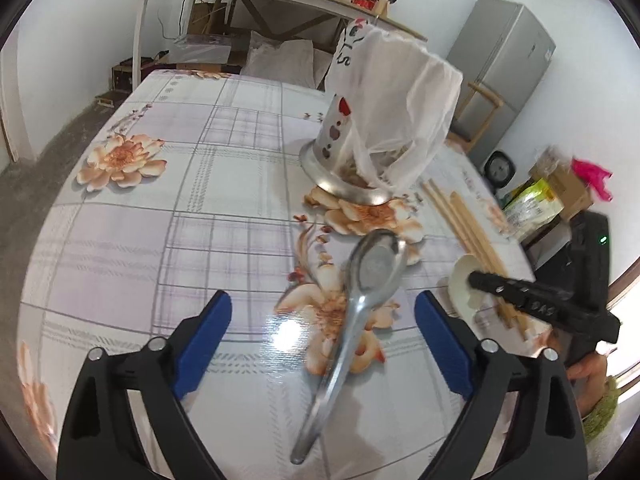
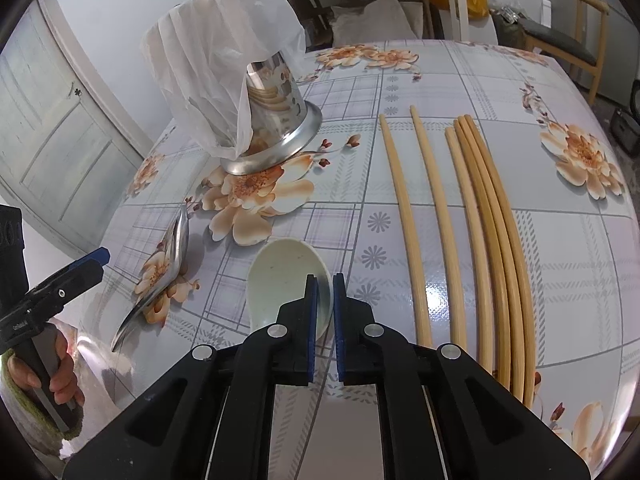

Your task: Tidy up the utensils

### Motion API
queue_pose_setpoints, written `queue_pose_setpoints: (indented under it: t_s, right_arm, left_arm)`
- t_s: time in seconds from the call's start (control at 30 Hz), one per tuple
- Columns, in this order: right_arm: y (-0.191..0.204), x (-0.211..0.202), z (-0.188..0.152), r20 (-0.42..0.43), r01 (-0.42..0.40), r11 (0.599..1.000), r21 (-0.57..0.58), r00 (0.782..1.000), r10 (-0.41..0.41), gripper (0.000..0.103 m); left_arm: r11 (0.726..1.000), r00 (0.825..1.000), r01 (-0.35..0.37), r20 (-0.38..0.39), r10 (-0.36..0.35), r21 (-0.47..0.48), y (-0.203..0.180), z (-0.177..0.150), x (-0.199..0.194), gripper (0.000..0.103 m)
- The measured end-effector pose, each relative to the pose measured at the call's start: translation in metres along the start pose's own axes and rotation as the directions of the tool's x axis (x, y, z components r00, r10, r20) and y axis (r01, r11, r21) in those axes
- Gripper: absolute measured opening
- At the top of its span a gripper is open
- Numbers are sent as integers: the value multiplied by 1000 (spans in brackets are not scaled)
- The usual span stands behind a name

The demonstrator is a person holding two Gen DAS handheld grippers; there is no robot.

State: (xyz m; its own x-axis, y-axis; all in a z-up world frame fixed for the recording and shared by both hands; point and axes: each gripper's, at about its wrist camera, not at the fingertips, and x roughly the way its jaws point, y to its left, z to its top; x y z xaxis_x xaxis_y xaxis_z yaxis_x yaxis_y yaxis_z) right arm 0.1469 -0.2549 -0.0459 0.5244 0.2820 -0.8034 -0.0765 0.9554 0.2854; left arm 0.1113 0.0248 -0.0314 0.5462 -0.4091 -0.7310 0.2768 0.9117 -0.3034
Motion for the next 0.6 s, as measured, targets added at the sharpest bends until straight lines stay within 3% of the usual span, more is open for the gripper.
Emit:
queue_pose_setpoints:
  t_s: [0.1, 0.33, 0.6]
  right_arm:
    - [0, 0, 0, 2, -4, 1000, -2, 1000, 4, 8]
    - [0, 1, 1, 3, -5, 1000, -3, 1000, 5, 8]
    - [1, 1, 1, 4, -6, 1000, -4, 1000, 6, 8]
  left_arm:
    - [1000, 1000, -1, -20, 1, 22, 0, 1, 2, 94]
    - [998, 997, 48, -59, -50, -26, 5, 1, 10, 97]
    - [996, 996, 72, -50, -75, -57, 11, 4, 10, 97]
